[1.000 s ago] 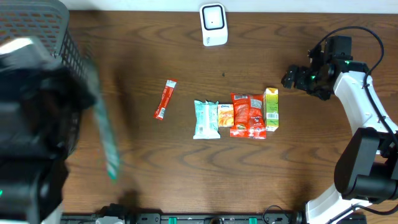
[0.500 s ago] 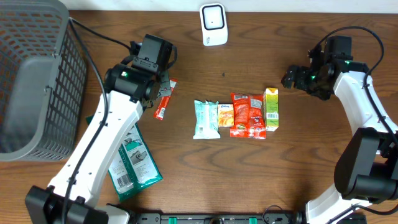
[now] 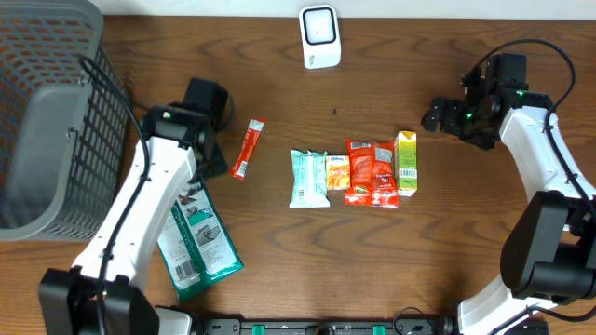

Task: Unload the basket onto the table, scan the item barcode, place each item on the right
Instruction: 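Lower the gloves pack onto the table left of the stick and release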

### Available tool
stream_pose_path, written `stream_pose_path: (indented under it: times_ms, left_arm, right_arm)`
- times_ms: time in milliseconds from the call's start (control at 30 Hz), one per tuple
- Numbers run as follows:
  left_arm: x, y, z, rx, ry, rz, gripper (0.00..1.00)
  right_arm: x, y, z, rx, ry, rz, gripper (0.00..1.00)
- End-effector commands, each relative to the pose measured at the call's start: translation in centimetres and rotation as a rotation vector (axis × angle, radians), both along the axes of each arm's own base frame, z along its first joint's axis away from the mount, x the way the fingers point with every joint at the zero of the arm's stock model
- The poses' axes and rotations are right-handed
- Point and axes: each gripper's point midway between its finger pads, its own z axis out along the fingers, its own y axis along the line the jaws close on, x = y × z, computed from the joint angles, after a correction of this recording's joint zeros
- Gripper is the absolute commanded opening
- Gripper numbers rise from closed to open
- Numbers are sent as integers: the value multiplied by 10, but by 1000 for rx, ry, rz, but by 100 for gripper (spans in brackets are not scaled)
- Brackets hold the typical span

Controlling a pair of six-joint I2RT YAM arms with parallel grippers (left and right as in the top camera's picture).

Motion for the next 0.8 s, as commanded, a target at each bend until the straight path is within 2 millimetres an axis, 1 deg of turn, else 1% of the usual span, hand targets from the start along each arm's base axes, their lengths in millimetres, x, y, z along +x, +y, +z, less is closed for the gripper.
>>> stream_pose_path:
  times_ms: [0, 100, 167, 233, 267, 300, 433, 533, 600, 700, 767]
  left_arm:
    - [-16, 17, -29, 26, 36, 81, 70]
    - [-26, 31, -51, 44, 46, 148, 69]
    - [-32, 41, -64, 43, 50, 195, 65]
    - [-37, 49, -74, 37, 52, 233, 58]
    - [-40, 51, -79, 22, 56, 252, 56]
    - [-45, 52, -89, -31, 68, 280, 55]
    - [-52, 46, -107, -170, 92, 296, 56]
    - [-58, 48, -116, -199, 96, 308, 56]
    - [-58, 48, -121, -202, 84, 305, 56]
    - [-48, 34, -132, -257, 32, 256, 55]
    - [-40, 30, -133, -260, -3, 237, 56]
  right_arm:
    - [-1, -2, 9, -10, -23, 3, 99]
    - [-1, -2, 9, -10, -23, 3, 99]
    - [-1, -2, 9, -10, -23, 3, 99]
    - [-1, -2, 9, -10, -23, 3, 99]
    - [-1, -2, 9, -10, -23, 3, 99]
    - [-1, -2, 9, -10, -23, 3, 99]
    - [-1, -2, 9, -10, -23, 3, 99]
    - [-1, -2, 9, -10, -23, 3, 99]
    - [-1, -2, 9, -10, -23, 3, 99]
    - [-1, -2, 9, -10, -23, 3, 99]
    - [-1, -2, 9, -11, -23, 2, 99]
